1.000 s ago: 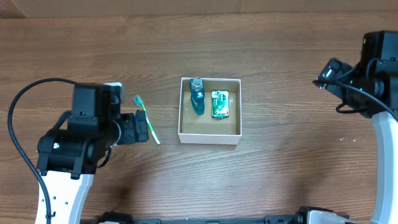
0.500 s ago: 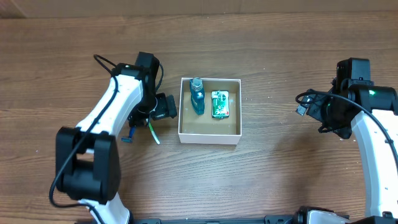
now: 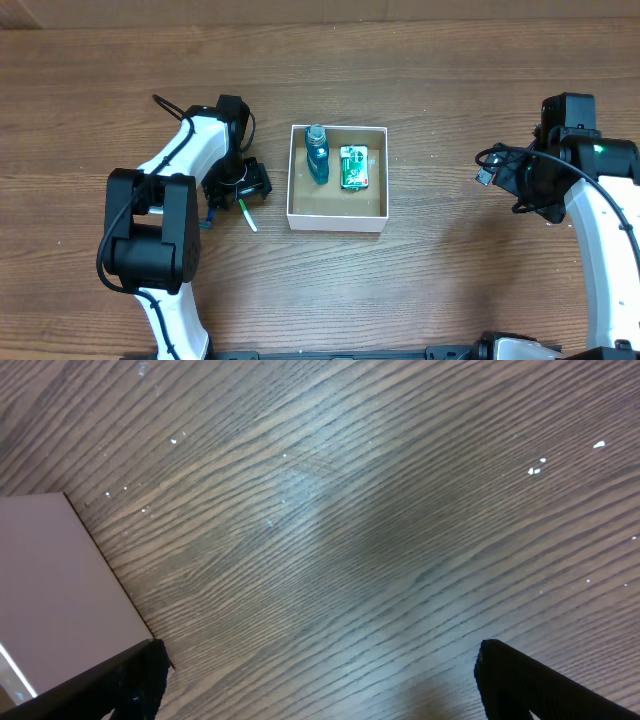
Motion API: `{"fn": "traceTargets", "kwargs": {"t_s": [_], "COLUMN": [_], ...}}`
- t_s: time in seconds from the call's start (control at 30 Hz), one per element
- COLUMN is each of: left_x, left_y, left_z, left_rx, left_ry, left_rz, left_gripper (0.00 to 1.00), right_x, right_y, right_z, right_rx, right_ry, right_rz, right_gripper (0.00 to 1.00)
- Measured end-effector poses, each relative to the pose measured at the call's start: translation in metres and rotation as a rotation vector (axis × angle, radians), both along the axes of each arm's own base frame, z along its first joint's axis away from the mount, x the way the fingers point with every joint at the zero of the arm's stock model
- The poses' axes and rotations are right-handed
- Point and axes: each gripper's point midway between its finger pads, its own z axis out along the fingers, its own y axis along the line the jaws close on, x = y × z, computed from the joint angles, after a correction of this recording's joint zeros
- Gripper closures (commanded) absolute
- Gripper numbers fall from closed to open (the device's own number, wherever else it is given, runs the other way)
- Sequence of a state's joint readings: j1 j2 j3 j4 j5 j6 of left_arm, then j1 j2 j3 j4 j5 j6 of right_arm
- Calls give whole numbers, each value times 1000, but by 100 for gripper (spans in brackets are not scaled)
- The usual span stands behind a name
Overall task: Pack container
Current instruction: 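Grasp the green toothbrush with the left gripper, then lower the toothbrush into the box and open the left gripper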
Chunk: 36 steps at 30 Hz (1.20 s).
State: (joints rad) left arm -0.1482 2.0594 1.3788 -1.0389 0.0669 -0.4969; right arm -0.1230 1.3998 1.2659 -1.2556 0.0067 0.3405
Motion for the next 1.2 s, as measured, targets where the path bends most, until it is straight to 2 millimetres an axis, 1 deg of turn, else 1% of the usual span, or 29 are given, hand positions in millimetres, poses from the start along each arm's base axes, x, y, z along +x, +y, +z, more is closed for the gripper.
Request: {"fn": "traceTargets", "kwargs": {"t_s": [0.03,0.1,0.17,0.2,0.3,0.4,0.43,0.57,0.63,0.67,0.7,0.77,0.8,0.83,0.87,0.9,0.93,0.97,1.0,1.03,1.07,1.13,1.2], "left_x": [2,9,14,16,19,19,19,19,14,9,11,25,34,46,47,42,27,17,9,5,2,-7,-4], "left_y": [0,2,3,4,5,6,6,6,10,12,14,8,-1,-23,-41,-59,-84,-103,-120,-134,-152,-191,-199], "left_z": [0,0,0,0,0,0,0,1,4,7,14,46,77,133,175,205,232,241,242,242,240,234,222], "left_rx": [1,12,22,24,31,37,37,38,61,77,89,90,81,49,25,13,1,-8,-7,-5,-5,-3,14], "left_ry": [-6,-36,-57,-65,-75,-78,-78,-79,-54,-30,-35,-119,-203,-371,-495,-580,-656,-685,-696,-708,-726,-756,-741], "left_rz": [4,-1,-1,-1,-2,-3,-3,-6,-11,-14,-20,-36,-55,-106,-171,-248,-362,-448,-535,-606,-709,-958,-1047], "left_gripper": [54,72,79,80,89,91,96,96,96,96,96,96,96,96,96,96,96,96,96,96,96,96,96], "right_x": [0,0,0,0,0,0,0,0,1,1,2,2,2,2,3,3,3,3,3,3,3,3,3], "right_y": [0,0,0,0,0,0,0,0,0,0,0,0,0,0,0,0,0,0,0,0,0,0,0], "right_z": [0,0,0,0,0,0,0,0,0,0,0,0,0,1,1,1,1,1,1,1,1,1,1], "right_rx": [0,0,0,0,0,-1,0,-1,-1,-1,-1,-1,-1,-1,-2,-2,-2,-2,-2,-2,-2,-2,-2], "right_ry": [0,0,0,0,0,0,0,-1,-3,-5,-6,-7,-8,-9,-11,-12,-12,-13,-13,-12,-13,-13,-13], "right_rz": [0,1,0,0,1,1,1,0,0,1,1,1,1,1,1,1,1,1,0,1,1,0,1], "right_gripper": [0,0,0,0,0,0,0,0,0,0,0,0,0,0,0,0,0,0,0,0,0,0,0]}}
